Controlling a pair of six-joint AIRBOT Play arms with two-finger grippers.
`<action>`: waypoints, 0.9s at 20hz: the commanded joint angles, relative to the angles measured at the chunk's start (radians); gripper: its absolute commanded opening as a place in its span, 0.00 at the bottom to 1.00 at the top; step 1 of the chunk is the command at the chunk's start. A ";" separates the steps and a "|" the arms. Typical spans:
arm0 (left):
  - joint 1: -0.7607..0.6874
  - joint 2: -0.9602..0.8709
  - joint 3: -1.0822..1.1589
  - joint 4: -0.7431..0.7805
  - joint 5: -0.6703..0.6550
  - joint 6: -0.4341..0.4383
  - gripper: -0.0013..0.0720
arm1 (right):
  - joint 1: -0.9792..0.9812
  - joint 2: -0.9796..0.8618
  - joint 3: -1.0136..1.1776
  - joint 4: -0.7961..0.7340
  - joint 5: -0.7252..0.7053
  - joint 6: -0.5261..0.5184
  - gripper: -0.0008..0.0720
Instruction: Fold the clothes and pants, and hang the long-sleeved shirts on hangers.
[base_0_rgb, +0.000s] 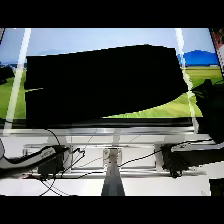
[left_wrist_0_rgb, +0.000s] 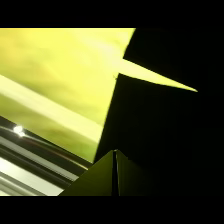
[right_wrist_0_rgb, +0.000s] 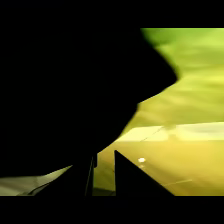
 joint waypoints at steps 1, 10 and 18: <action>0.064 0.124 -0.167 -0.185 0.063 0.089 0.02 | -0.018 0.000 -0.125 0.157 0.023 -0.096 0.54; 0.485 0.307 -0.333 -0.301 0.110 0.210 0.02 | -0.018 0.065 -0.105 0.002 -0.099 0.021 0.69; 0.649 0.275 -0.414 -0.414 0.061 0.320 0.02 | 0.108 0.076 -0.161 -0.013 -0.364 0.213 0.75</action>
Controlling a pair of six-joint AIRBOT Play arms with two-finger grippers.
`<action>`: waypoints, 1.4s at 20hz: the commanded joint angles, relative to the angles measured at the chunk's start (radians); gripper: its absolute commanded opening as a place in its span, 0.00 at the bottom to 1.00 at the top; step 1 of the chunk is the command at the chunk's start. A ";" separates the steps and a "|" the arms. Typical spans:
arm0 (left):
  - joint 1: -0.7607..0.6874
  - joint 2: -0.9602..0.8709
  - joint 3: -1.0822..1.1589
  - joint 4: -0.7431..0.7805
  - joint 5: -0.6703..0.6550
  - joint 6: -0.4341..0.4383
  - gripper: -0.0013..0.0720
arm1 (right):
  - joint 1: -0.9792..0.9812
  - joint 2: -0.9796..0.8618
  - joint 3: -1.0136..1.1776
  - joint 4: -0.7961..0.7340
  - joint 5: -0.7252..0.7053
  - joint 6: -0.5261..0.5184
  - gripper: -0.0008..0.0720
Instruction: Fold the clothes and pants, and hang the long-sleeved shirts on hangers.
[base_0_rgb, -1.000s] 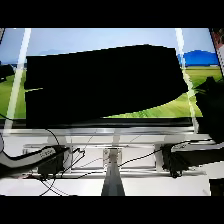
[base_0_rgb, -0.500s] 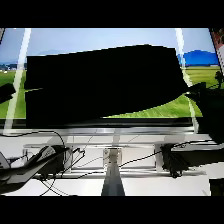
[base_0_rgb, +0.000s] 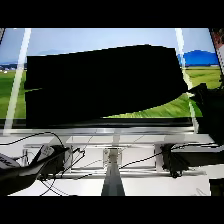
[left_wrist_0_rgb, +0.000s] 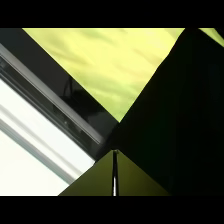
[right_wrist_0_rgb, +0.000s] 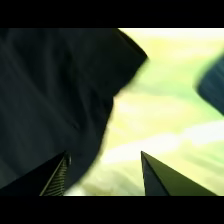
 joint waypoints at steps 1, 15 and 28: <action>0.035 -0.003 -0.065 -0.033 -0.003 0.040 0.02 | 0.103 -0.001 -0.023 0.005 -0.169 0.038 0.75; 0.035 -0.004 -0.188 0.039 0.016 0.041 0.65 | 0.072 0.023 0.055 -0.236 -0.090 0.116 0.67; 0.035 -0.004 -0.203 -0.083 0.022 0.018 0.71 | 0.104 0.010 -0.235 0.379 -0.439 -0.216 0.67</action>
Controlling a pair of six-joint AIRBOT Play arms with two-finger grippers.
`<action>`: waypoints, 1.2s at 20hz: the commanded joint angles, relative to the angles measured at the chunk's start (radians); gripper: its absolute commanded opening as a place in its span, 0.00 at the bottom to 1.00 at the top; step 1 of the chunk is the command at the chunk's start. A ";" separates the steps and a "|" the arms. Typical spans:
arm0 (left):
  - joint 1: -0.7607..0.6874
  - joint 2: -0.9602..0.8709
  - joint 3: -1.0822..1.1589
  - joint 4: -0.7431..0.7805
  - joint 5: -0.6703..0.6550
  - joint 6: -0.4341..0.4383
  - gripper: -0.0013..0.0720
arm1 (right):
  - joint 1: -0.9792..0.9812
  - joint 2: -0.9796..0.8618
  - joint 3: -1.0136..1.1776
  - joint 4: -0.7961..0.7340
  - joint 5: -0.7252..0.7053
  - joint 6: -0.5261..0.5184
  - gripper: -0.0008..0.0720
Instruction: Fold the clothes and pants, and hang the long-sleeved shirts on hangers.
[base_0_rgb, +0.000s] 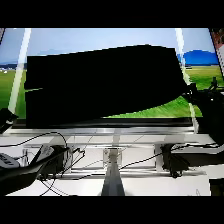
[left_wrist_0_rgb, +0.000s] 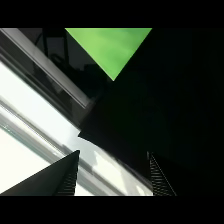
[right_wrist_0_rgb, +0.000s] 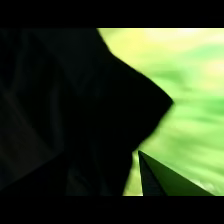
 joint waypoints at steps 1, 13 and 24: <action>0.001 0.000 -0.019 -0.042 0.001 -0.028 0.71 | 0.048 -0.003 -0.018 0.145 -0.121 -0.092 0.63; 0.001 0.035 -0.122 -0.020 -0.072 -0.162 0.71 | 0.086 -0.003 -0.018 0.141 -0.181 -0.109 0.04; 0.001 0.146 -0.348 0.005 0.146 -0.223 0.70 | 0.086 -0.002 -0.018 0.137 -0.187 -0.109 0.03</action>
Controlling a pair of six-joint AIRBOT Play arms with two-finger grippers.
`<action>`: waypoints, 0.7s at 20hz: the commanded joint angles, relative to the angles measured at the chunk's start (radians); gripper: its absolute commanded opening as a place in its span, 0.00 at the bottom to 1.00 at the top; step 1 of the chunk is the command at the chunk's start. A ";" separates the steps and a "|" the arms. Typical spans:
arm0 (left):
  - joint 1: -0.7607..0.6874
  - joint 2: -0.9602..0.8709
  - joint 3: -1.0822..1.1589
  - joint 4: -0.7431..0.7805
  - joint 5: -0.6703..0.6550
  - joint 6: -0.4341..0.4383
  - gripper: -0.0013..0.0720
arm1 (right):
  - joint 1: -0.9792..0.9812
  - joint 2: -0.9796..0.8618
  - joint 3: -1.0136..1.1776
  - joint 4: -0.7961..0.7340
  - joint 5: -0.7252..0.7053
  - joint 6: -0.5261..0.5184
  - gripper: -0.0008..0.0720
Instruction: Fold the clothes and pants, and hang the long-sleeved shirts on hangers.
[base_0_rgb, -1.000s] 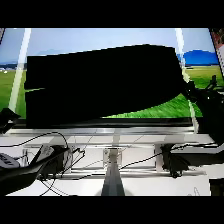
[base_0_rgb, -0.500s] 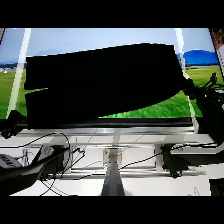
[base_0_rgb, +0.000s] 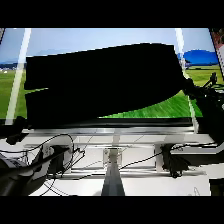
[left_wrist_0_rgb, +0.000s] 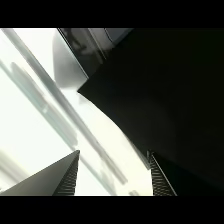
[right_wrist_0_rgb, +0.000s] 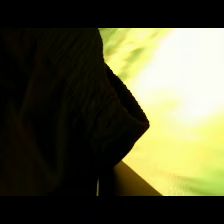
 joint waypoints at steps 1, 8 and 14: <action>0.001 0.006 -0.076 -0.024 0.110 -0.008 0.70 | 0.001 0.002 0.000 -0.010 -0.013 0.000 0.03; 0.001 -0.040 -0.145 -0.084 0.316 -0.007 0.67 | 0.001 0.011 0.000 -0.049 -0.027 0.000 0.03; 0.000 -0.083 -0.126 -0.372 0.404 0.199 0.03 | 0.001 0.089 0.012 -0.174 -0.019 0.000 0.03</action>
